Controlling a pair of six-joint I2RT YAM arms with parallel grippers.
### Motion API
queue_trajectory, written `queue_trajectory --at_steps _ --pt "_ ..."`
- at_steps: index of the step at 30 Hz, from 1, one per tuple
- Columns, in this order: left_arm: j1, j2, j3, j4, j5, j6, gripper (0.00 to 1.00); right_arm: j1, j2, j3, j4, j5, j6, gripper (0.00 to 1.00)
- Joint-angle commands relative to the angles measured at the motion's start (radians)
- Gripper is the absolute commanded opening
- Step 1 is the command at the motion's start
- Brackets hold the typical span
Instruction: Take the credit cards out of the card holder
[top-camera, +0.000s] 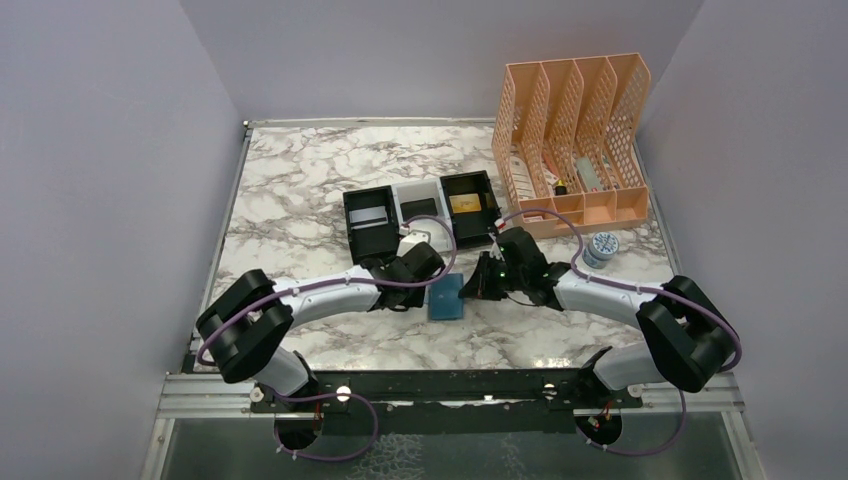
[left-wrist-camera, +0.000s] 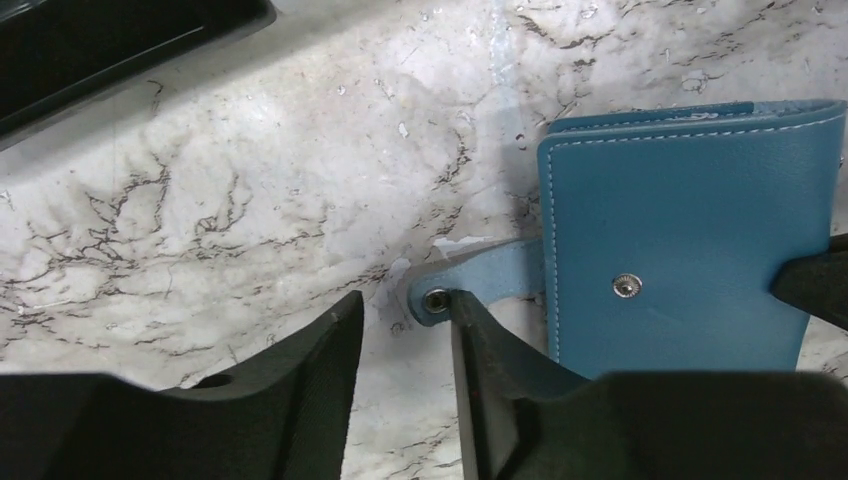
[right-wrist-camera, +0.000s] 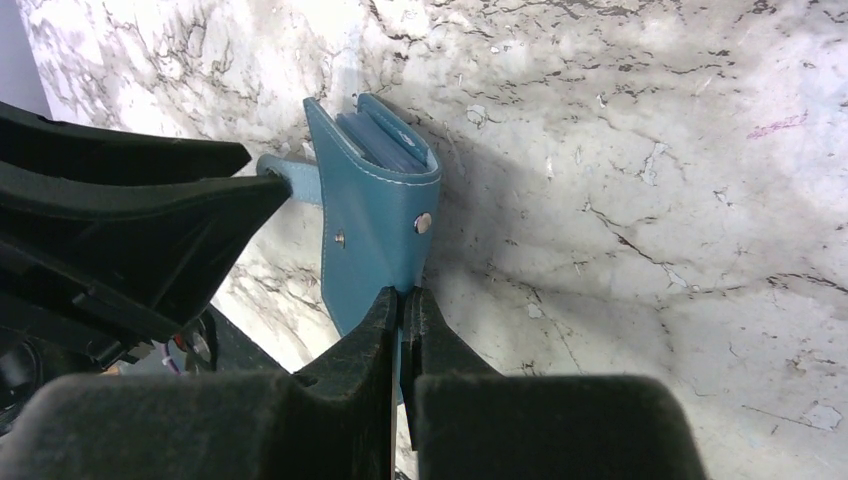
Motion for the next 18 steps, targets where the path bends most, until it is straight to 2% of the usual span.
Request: queue_trajectory --at_steps 1,3,4,6,12,15,18 --pt "0.005 -0.065 -0.033 0.039 0.015 0.01 0.43 -0.003 -0.017 0.0 -0.011 0.02 -0.009 0.01" --pt "0.005 -0.08 -0.031 0.066 0.043 0.021 0.5 -0.002 -0.008 0.008 -0.017 0.016 -0.015 0.01" --pt "0.005 -0.083 -0.033 0.088 0.065 0.032 0.57 -0.002 -0.003 0.015 -0.023 0.015 -0.02 0.01" --pt "0.012 -0.073 -0.027 0.108 0.105 0.039 0.61 -0.002 -0.002 0.02 -0.021 0.012 -0.021 0.01" --pt "0.049 -0.031 -0.065 0.176 0.202 0.053 0.59 -0.002 -0.002 0.021 -0.012 0.002 -0.026 0.02" --pt "0.082 -0.041 -0.097 0.235 0.27 0.047 0.54 -0.002 0.001 0.018 -0.013 0.001 -0.026 0.02" --pt "0.09 -0.053 -0.105 0.246 0.281 0.042 0.48 -0.002 -0.001 0.012 -0.011 0.002 -0.023 0.02"
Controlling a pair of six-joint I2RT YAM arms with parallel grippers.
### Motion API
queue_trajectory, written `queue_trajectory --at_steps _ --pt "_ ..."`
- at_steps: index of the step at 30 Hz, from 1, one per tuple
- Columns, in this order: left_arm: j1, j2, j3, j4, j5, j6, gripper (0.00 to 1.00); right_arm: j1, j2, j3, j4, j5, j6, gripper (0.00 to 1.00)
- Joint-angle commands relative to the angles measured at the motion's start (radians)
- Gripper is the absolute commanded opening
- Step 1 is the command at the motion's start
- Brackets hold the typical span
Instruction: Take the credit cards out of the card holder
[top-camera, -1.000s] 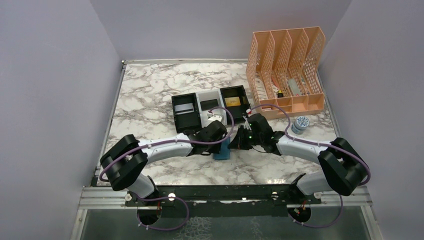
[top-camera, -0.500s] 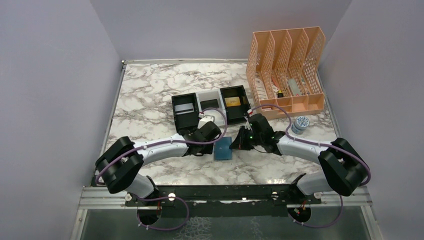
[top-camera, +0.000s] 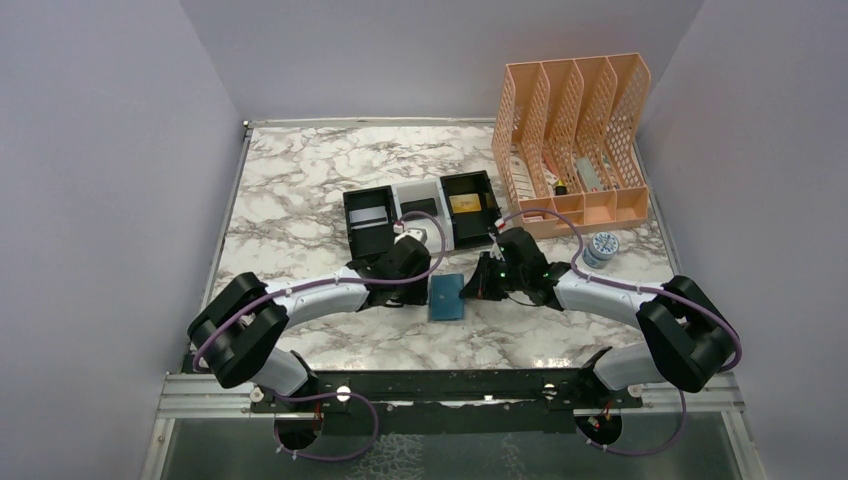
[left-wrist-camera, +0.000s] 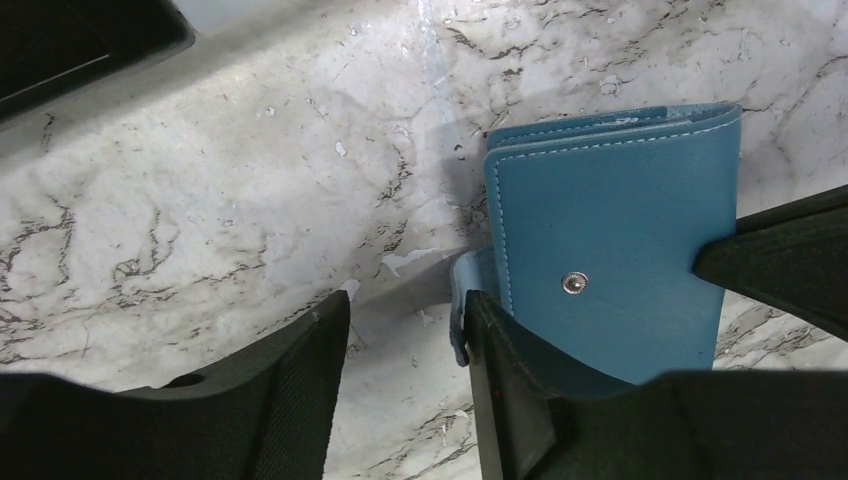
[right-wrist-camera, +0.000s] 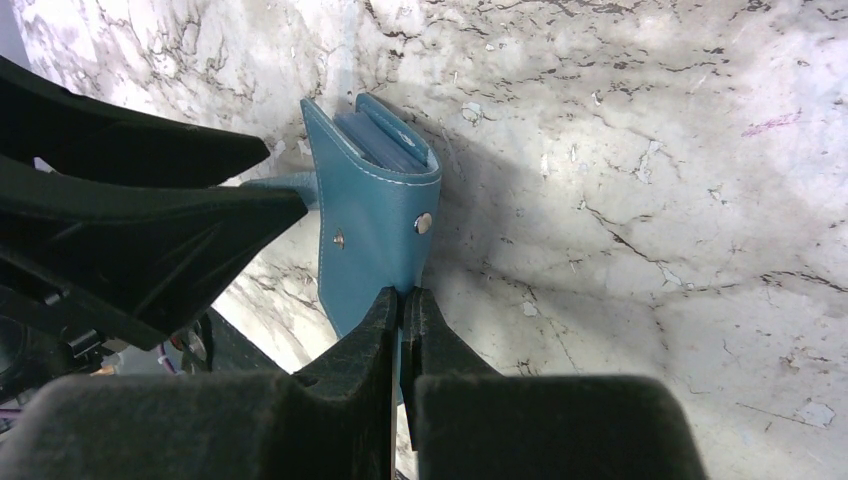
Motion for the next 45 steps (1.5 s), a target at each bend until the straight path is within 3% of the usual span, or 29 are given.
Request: queue_trajectory --at_steps 1,12,19,26,29,37,45 --pt "0.018 -0.009 -0.02 0.07 0.086 0.004 0.44 -0.003 -0.002 0.011 -0.001 0.003 -0.014 0.02" --pt "0.034 -0.014 -0.034 0.109 0.13 0.018 0.29 -0.003 0.005 0.018 -0.003 0.0 -0.016 0.05" --pt "0.037 -0.018 -0.026 0.095 0.135 0.015 0.0 -0.002 -0.009 0.044 -0.039 0.009 -0.054 0.18" --pt "0.037 -0.075 -0.052 0.106 0.153 0.0 0.0 -0.003 -0.046 0.112 -0.152 0.092 -0.132 0.43" --pt "0.037 -0.09 -0.065 0.121 0.172 -0.013 0.0 -0.002 -0.043 0.138 -0.175 0.062 -0.154 0.44" --pt "0.037 -0.107 -0.071 0.138 0.191 -0.035 0.0 -0.002 0.087 0.12 -0.032 -0.249 -0.148 0.44" --pt "0.018 -0.108 -0.077 0.19 0.211 -0.103 0.0 -0.002 0.15 0.118 -0.034 -0.238 -0.156 0.44"
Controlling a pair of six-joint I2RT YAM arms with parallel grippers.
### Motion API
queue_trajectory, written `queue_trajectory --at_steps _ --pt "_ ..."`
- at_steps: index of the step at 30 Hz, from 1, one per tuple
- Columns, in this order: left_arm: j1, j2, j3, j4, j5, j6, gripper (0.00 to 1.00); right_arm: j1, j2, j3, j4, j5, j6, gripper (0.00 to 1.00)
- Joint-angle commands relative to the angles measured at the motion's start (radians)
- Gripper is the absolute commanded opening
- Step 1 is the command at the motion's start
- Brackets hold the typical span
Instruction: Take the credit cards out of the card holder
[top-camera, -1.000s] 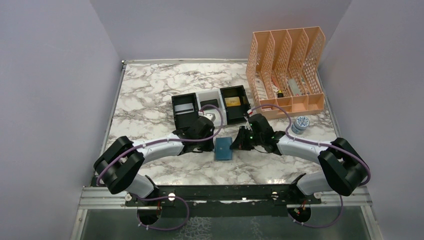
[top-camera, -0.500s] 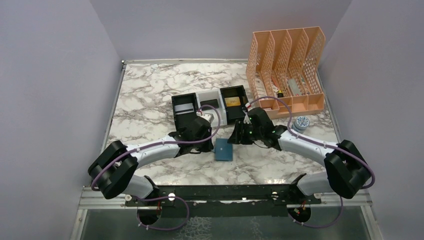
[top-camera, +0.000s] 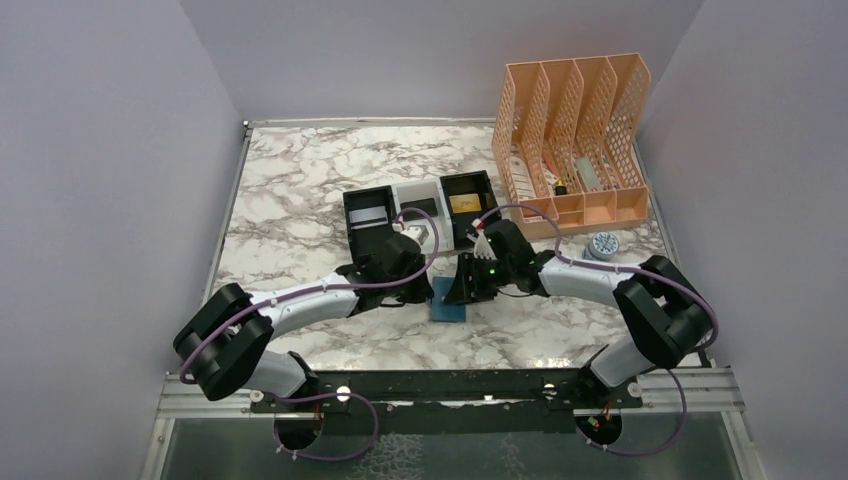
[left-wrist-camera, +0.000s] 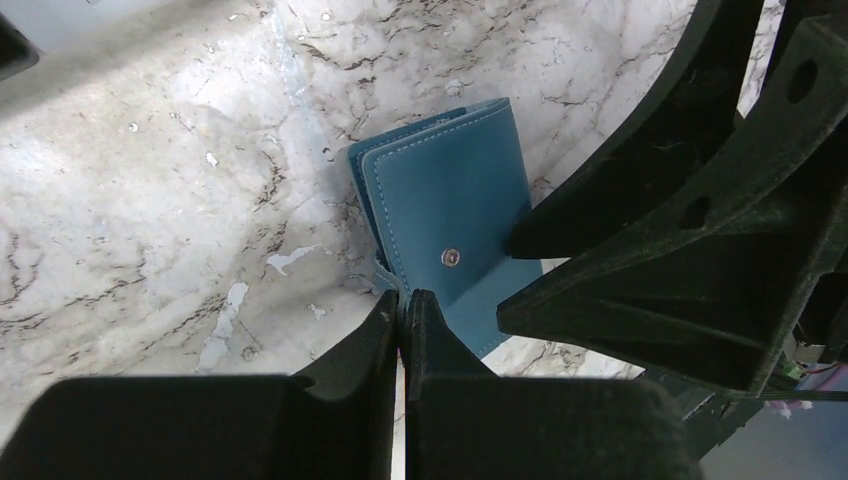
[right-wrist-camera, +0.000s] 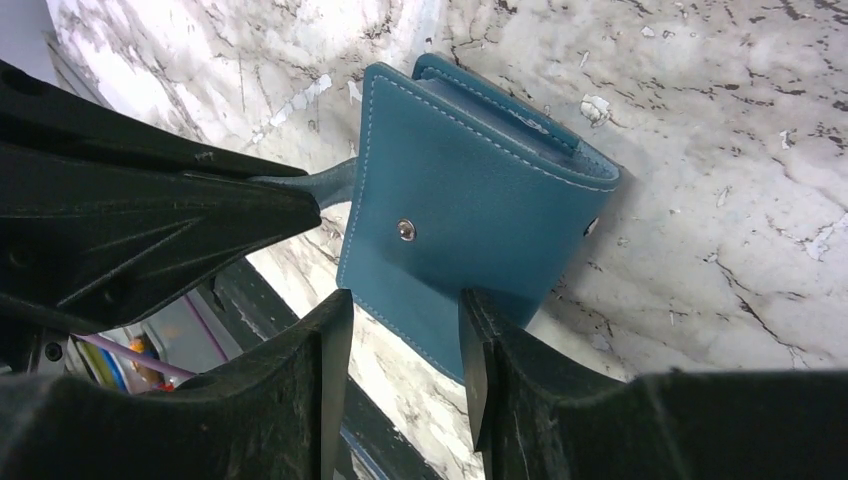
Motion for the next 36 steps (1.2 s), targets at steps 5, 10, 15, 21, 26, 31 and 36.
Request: queue_trajectory --at_steps 5,10,15,21,26,31,36 --pt "-0.008 -0.071 -0.012 0.035 0.0 -0.048 0.0 -0.001 -0.069 0.001 -0.049 0.058 -0.032 0.48" --pt "-0.008 -0.096 -0.005 0.01 -0.027 -0.047 0.0 -0.001 -0.183 -0.03 -0.036 0.152 -0.016 0.62" --pt "-0.008 -0.101 -0.004 0.023 -0.017 -0.052 0.0 -0.001 -0.206 -0.06 0.013 0.128 0.052 0.72" --pt "-0.009 -0.116 -0.013 0.052 -0.001 -0.063 0.0 -0.001 -0.189 -0.083 0.087 0.164 0.109 0.75" --pt "-0.009 -0.13 -0.006 0.046 0.017 -0.045 0.0 -0.001 -0.103 0.044 -0.097 0.223 -0.002 0.75" --pt "-0.009 -0.129 0.005 0.055 0.026 -0.026 0.0 -0.001 -0.072 0.04 -0.023 0.081 0.027 0.75" --pt "-0.01 -0.129 0.022 0.059 0.035 -0.017 0.0 -0.001 -0.067 0.049 -0.071 0.124 0.017 0.74"
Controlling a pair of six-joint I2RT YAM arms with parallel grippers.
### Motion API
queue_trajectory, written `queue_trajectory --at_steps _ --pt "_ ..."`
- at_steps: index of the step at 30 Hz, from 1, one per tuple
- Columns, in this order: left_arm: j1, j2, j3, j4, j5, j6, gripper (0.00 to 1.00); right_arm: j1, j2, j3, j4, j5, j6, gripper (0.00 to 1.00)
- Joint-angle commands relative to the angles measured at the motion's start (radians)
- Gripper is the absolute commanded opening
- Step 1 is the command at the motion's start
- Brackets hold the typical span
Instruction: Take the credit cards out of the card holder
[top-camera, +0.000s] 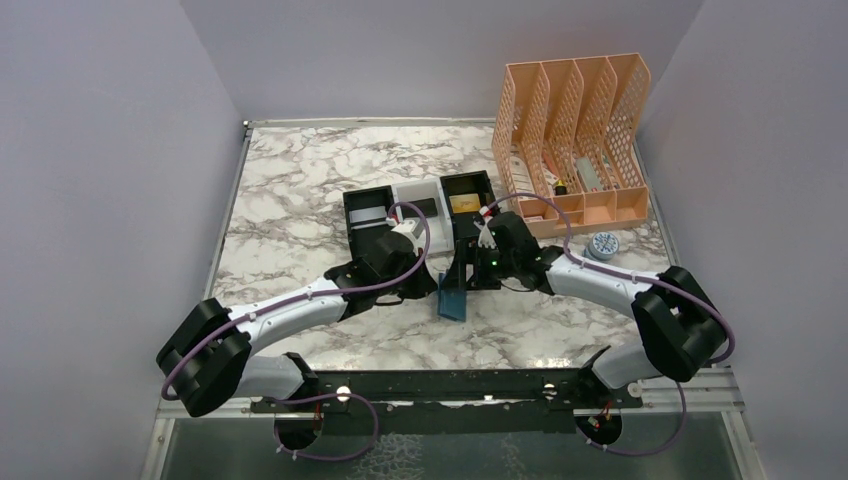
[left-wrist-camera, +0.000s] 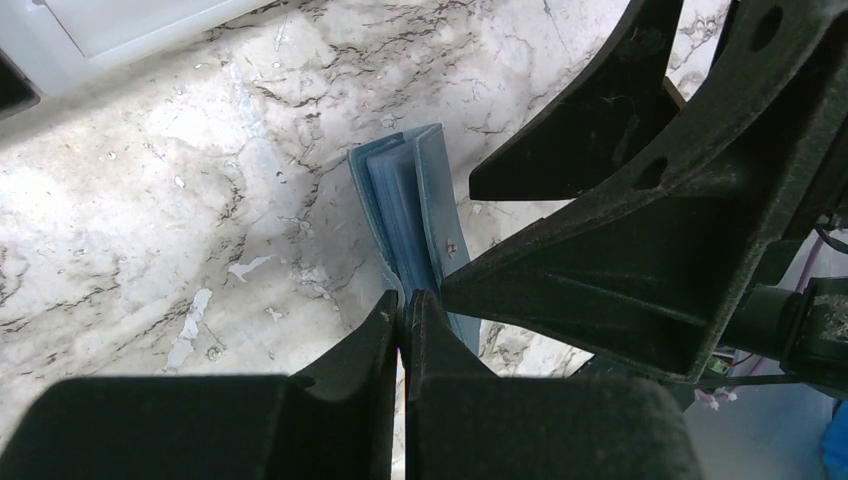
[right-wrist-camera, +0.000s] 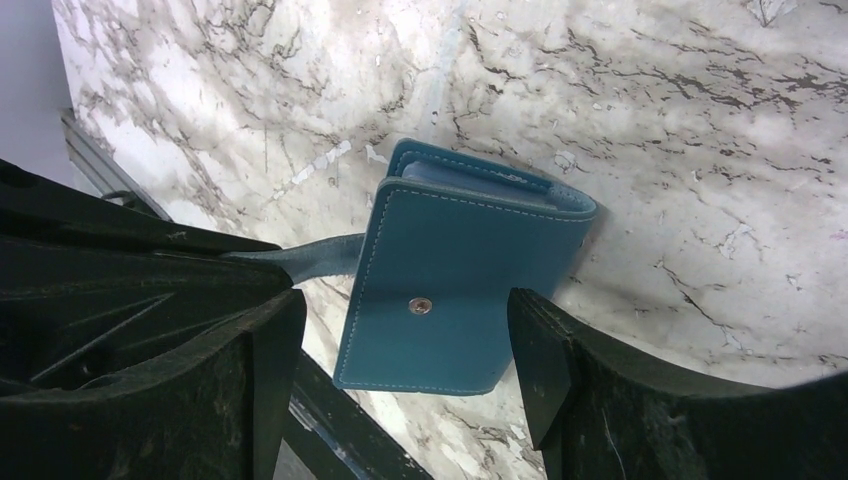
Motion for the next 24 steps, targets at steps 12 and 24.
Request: queue_trajectory --at_steps 12,24 --pt "-0.006 -0.055 0.034 0.042 0.046 0.058 0.0 0.0 -0.018 0.011 -0.122 0.132 -0.043 0.62" --pt "-0.005 -0.034 0.06 0.025 0.051 0.087 0.0 0.0 -0.037 0.036 -0.117 0.075 -0.066 0.62"
